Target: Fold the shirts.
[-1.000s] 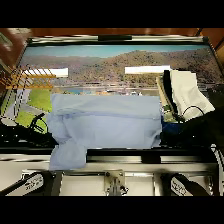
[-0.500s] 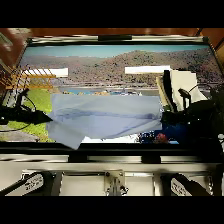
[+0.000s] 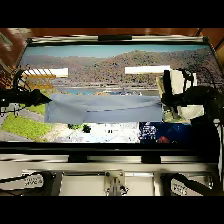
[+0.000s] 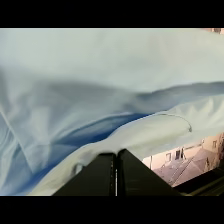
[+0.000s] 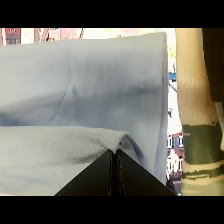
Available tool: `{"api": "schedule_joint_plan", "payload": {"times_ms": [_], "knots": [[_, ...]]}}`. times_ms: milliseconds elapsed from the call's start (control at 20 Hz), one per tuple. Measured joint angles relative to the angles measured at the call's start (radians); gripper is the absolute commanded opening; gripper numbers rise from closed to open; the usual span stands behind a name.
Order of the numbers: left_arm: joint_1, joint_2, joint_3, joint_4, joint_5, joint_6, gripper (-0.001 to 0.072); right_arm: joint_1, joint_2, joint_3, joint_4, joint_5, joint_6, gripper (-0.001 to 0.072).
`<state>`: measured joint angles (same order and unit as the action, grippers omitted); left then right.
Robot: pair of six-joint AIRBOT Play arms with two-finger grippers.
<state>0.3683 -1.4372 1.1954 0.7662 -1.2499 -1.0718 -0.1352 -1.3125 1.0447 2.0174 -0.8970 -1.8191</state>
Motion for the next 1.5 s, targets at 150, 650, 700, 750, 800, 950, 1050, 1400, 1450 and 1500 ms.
{"api": "schedule_joint_plan", "payload": {"times_ms": [150, 650, 700, 750, 800, 950, 1050, 1400, 1450, 1500], "knots": [[-0.023, -0.075, 0.056, -0.045, 0.041, -0.01, 0.003, 0.002, -0.059, 0.036, -0.003, 0.03, 0.01, 0.0076], [-0.058, -0.185, 0.104, -0.076, 0.151, -0.021, 0.0657, 0.003, -0.191, 0.058, -0.011, 0.055, 0.058, 0.0513], [-0.063, -0.189, 0.105, -0.077, 0.142, -0.021, 0.0657, 0.003, -0.194, 0.06, -0.011, 0.042, 0.063, 0.0513], [-0.066, -0.191, 0.106, -0.077, 0.131, -0.019, 0.0657, 0.003, -0.196, 0.06, -0.013, 0.026, 0.068, 0.0515], [-0.069, -0.192, 0.108, -0.076, 0.124, -0.017, 0.0656, 0.004, -0.198, 0.061, -0.021, 0.005, 0.071, 0.0528], [-0.072, -0.191, 0.124, -0.075, 0.088, -0.017, 0.0635, 0.004, -0.201, 0.063, -0.044, -0.054, 0.079, 0.0586], [-0.075, -0.191, 0.143, -0.075, 0.05, -0.016, 0.059, 0.004, -0.203, 0.063, -0.051, -0.064, 0.088, 0.0586], [-0.076, -0.158, 0.178, -0.075, -0.031, -0.004, 0.059, 0.004, -0.242, 0.063, -0.051, -0.029, 0.136, 0.0586], [-0.076, -0.151, 0.179, -0.075, -0.034, 0.0, 0.059, 0.004, -0.252, 0.063, -0.044, -0.027, 0.14, 0.0586], [-0.076, -0.145, 0.18, -0.075, -0.035, 0.003, 0.059, 0.004, -0.26, 0.063, -0.036, -0.026, 0.14, 0.0586]]}}
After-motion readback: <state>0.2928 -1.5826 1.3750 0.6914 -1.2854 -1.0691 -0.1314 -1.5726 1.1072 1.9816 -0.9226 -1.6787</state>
